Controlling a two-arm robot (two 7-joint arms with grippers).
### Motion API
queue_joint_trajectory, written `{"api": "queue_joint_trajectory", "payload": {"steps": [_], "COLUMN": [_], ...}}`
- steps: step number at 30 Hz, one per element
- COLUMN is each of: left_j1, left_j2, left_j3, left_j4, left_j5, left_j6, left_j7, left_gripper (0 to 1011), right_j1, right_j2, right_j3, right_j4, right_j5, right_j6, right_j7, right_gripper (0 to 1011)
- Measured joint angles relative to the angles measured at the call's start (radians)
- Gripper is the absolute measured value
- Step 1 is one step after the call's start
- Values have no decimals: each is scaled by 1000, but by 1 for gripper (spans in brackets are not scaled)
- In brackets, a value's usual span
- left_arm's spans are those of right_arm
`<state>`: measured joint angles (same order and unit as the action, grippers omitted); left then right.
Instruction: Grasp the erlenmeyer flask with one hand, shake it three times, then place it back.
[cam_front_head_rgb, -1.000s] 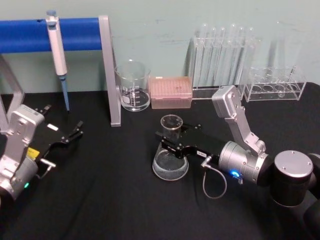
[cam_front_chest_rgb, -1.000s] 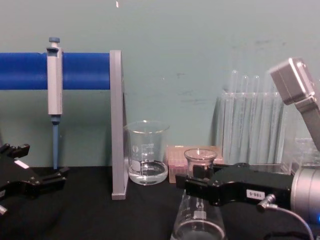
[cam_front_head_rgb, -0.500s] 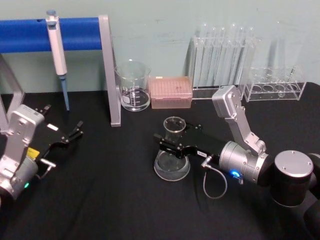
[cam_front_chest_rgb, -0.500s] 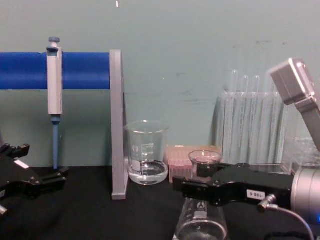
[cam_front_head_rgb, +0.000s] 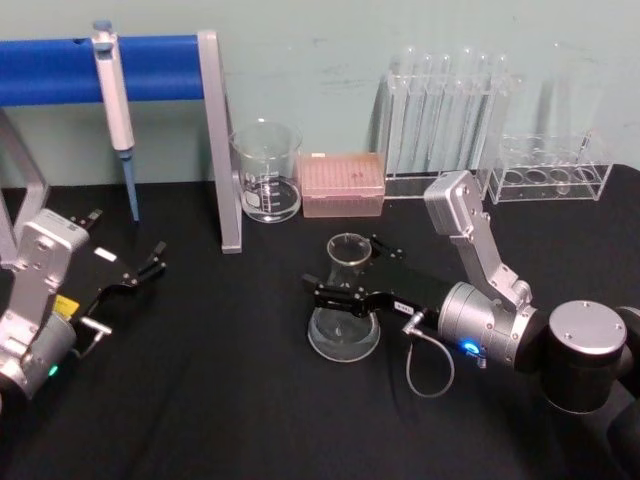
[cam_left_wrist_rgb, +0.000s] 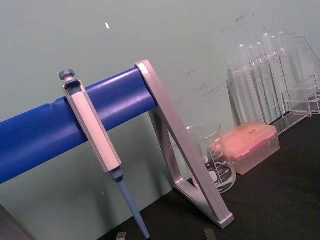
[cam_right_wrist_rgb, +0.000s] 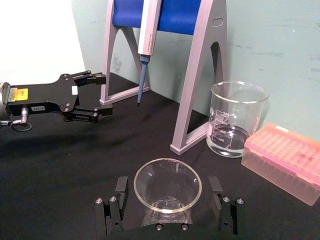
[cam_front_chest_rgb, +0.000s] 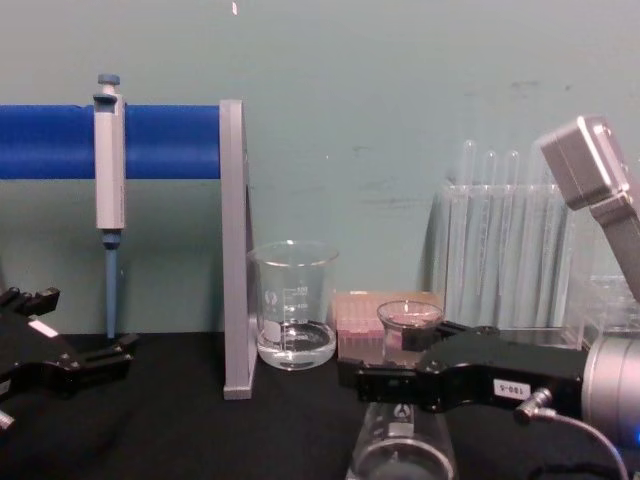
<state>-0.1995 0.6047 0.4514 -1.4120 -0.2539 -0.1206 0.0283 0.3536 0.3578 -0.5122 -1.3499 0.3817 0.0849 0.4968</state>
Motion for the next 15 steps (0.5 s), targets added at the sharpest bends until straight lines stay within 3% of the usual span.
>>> {"api": "queue_joint_trajectory", "payload": {"steps": [8, 15], "left_j1": [0, 0], "left_j2": [0, 0], "left_j3": [0, 0], "left_j4": [0, 0], "left_j5": [0, 0], "left_j6": [0, 0], "left_j7": [0, 0], "left_gripper": [1001, 1001], "right_j1": [-3, -32], "right_j2": [6, 54], "right_j3": [2, 15], "right_j4": [-4, -49], "right_j5": [5, 21], "right_j6": [0, 0], "right_j7": [9, 33], "right_gripper": [1000, 1000]}}
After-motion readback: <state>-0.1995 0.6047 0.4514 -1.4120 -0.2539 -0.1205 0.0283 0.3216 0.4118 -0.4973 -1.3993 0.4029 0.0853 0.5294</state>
